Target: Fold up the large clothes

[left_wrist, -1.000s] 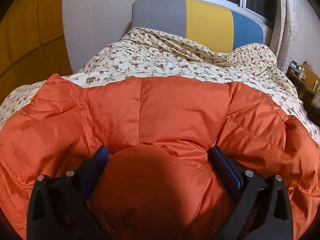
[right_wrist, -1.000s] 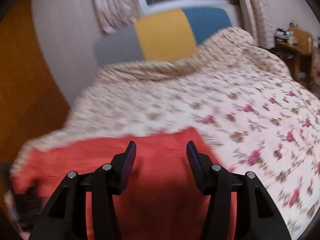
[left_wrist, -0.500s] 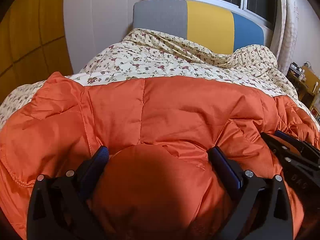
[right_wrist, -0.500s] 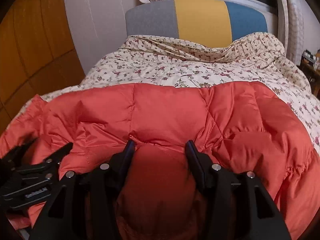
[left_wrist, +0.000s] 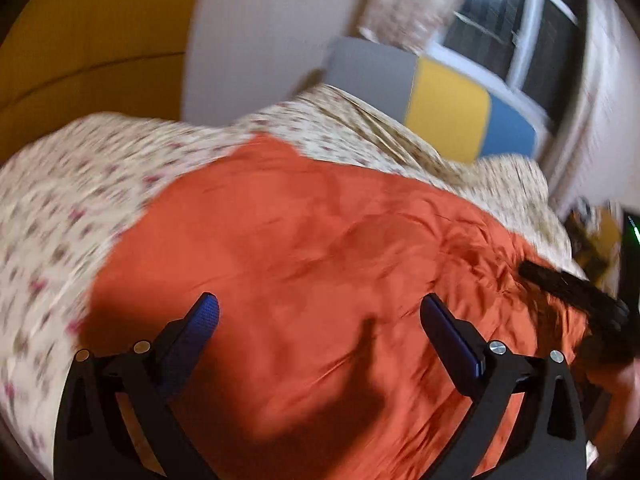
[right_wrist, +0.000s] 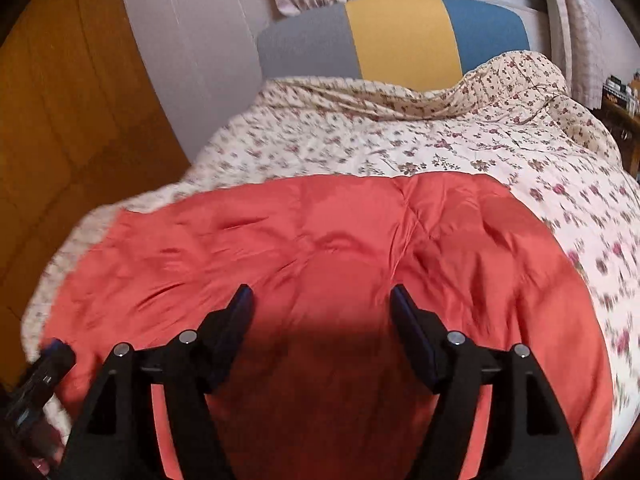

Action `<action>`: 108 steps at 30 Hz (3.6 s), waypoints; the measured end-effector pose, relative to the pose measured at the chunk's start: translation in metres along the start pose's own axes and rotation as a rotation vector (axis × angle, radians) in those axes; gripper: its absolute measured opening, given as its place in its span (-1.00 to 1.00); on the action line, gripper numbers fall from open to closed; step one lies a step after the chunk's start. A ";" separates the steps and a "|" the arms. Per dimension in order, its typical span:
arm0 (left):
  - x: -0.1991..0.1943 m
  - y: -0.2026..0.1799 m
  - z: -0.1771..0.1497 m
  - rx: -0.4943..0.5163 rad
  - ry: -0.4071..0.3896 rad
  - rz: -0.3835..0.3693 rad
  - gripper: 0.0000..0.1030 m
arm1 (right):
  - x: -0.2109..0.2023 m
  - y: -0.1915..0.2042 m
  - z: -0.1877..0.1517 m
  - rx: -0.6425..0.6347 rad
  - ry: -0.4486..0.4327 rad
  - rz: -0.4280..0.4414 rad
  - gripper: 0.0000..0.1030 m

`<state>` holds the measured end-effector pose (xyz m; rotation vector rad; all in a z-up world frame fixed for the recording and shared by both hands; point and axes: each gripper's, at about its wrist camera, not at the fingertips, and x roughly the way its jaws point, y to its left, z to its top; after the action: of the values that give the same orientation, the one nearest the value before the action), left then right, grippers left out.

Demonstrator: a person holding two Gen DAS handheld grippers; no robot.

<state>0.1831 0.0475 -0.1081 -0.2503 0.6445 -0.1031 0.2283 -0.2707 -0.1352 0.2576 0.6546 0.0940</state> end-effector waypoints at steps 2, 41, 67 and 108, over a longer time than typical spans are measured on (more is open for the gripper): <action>-0.015 0.021 -0.009 -0.081 -0.015 0.004 0.94 | -0.019 0.005 -0.011 0.008 -0.009 0.026 0.36; 0.018 0.085 -0.029 -0.640 0.054 -0.259 0.09 | -0.012 0.048 -0.108 -0.149 0.062 0.121 -0.92; -0.072 -0.077 0.024 0.052 -0.174 -0.192 -0.58 | 0.001 0.024 -0.104 -0.047 0.086 0.197 -0.91; -0.054 -0.273 -0.071 0.826 -0.222 -0.193 -0.54 | -0.123 -0.116 -0.137 0.320 -0.047 0.117 -0.42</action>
<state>0.0926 -0.2203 -0.0595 0.4702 0.3144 -0.5055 0.0478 -0.3744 -0.1985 0.6054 0.6061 0.0949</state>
